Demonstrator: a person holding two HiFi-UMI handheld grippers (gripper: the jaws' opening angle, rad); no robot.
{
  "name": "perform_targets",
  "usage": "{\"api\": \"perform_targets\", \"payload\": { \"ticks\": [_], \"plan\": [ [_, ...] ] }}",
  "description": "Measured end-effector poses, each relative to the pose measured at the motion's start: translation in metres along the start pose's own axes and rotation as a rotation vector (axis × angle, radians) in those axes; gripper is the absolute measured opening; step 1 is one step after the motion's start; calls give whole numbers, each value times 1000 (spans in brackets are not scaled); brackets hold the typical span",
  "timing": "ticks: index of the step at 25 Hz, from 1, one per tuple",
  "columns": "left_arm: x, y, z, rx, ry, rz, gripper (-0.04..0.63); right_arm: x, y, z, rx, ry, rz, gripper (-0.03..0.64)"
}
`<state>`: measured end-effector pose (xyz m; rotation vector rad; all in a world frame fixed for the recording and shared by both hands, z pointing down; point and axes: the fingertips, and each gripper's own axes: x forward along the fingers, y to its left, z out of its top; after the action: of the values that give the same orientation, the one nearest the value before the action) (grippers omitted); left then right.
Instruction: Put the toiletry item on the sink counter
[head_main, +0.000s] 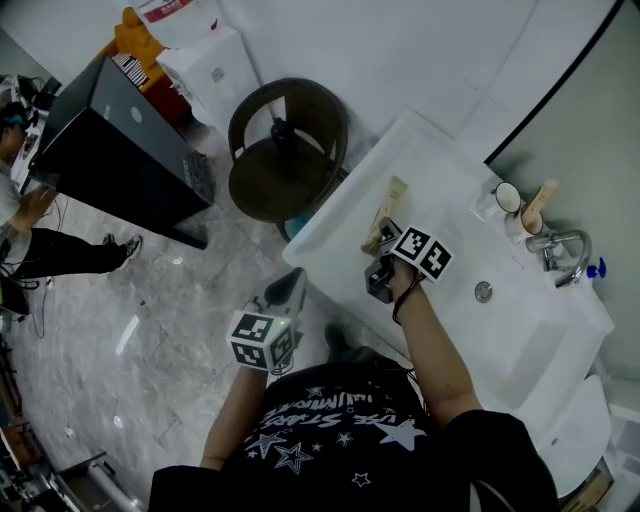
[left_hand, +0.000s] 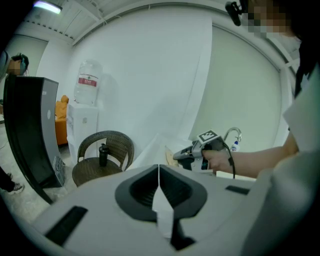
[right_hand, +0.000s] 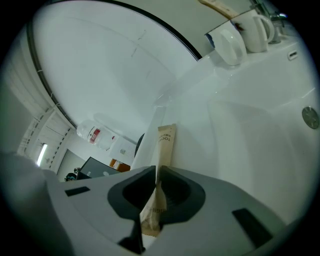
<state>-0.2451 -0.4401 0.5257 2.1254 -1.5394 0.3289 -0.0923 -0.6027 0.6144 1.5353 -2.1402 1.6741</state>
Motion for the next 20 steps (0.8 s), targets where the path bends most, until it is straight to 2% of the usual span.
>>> {"api": "perform_targets", "payload": {
  "ticks": [3, 5, 13, 20],
  "plan": [
    [-2, 2, -2, -7, -2, 4, 19, 1, 3, -1, -9, 5, 13, 41],
    [-4, 3, -4, -12, -4, 5, 20, 1, 5, -4, -17, 13, 20, 100],
    [-21, 3, -11, -29, -26, 9, 20, -16, 2, -20, -110, 49, 2, 127],
    [-48, -4, -23, -47, -48, 7, 19, -42, 7, -33, -168, 41, 1, 130]
  ]
}}
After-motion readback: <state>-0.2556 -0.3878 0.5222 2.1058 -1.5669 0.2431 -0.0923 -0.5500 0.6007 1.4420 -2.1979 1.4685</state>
